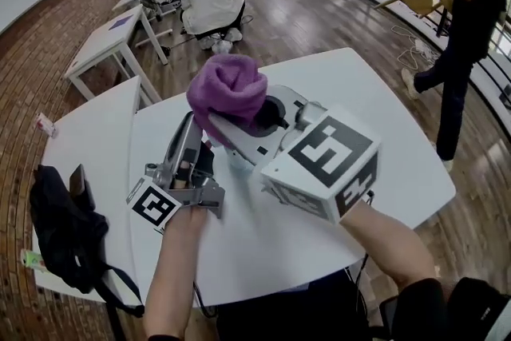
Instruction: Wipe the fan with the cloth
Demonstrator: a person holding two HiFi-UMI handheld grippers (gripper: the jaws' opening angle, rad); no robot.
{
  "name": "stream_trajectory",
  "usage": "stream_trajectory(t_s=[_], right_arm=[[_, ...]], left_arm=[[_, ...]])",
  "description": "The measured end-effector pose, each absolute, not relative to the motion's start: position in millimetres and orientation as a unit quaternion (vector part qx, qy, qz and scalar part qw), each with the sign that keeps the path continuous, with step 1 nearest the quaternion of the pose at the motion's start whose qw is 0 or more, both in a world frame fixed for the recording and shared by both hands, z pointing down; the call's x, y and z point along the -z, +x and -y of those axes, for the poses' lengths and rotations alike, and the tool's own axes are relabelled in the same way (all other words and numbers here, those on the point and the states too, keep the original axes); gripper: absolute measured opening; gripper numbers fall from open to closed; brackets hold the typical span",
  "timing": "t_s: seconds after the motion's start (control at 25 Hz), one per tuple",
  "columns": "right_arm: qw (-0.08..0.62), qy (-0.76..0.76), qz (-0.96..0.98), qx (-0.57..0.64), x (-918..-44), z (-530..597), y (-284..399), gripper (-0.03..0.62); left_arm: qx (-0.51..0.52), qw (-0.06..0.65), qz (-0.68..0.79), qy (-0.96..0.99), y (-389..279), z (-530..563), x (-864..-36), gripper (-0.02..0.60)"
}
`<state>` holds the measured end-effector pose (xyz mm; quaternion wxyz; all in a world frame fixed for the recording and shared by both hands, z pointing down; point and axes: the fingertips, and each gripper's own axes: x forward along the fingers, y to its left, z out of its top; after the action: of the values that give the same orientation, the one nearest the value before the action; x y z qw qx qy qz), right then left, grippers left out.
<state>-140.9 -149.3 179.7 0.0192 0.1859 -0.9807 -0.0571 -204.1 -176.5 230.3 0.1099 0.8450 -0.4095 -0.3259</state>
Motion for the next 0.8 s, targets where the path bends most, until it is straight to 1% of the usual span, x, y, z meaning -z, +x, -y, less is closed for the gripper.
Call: stream_trajectory(t_s=[0.08, 0.16, 0.24, 0.4, 0.44, 0.48, 0.52, 0.64, 0.68, 0.72, 0.8], right_arm=[[0.067, 0.182, 0.981, 0.027, -211, 150, -148, 0.069], [0.082, 0.174, 0.981, 0.001, -235, 145, -147, 0.069], [0.106, 0.174, 0.979, 0.003, -259, 139, -146, 0.069], [0.253, 0.159, 0.954, -0.009, -350, 139, -144, 0.069], [0.273, 0.157, 0.949, -0.011, -361, 139, -142, 0.069], [0.275, 0.156, 0.949, -0.003, -360, 139, -141, 0.069], [0.259, 0.154, 0.953, 0.018, -346, 137, -141, 0.069], [0.169, 0.146, 0.964, 0.147, -278, 121, -144, 0.069], [0.152, 0.150, 0.958, 0.191, -265, 119, -144, 0.069], [0.151, 0.156, 0.950, 0.223, -262, 120, -145, 0.069], [0.194, 0.162, 0.935, 0.248, -286, 130, -148, 0.069]], left_arm=[[0.328, 0.111, 0.399, 0.849, -201, 173, -231, 0.063], [0.331, 0.109, 0.389, 0.853, -201, 171, -229, 0.063], [0.332, 0.105, 0.384, 0.855, -203, 171, -224, 0.063], [0.335, 0.105, 0.386, 0.853, -206, 172, -226, 0.063], [0.333, 0.107, 0.386, 0.854, -206, 172, -228, 0.063], [0.331, 0.108, 0.385, 0.855, -206, 172, -230, 0.063], [0.329, 0.109, 0.385, 0.855, -206, 173, -232, 0.063], [0.330, 0.111, 0.391, 0.852, -212, 175, -235, 0.063], [0.330, 0.112, 0.394, 0.850, -214, 176, -236, 0.063], [0.330, 0.112, 0.397, 0.849, -216, 177, -236, 0.063], [0.329, 0.114, 0.400, 0.847, -218, 177, -238, 0.063]])
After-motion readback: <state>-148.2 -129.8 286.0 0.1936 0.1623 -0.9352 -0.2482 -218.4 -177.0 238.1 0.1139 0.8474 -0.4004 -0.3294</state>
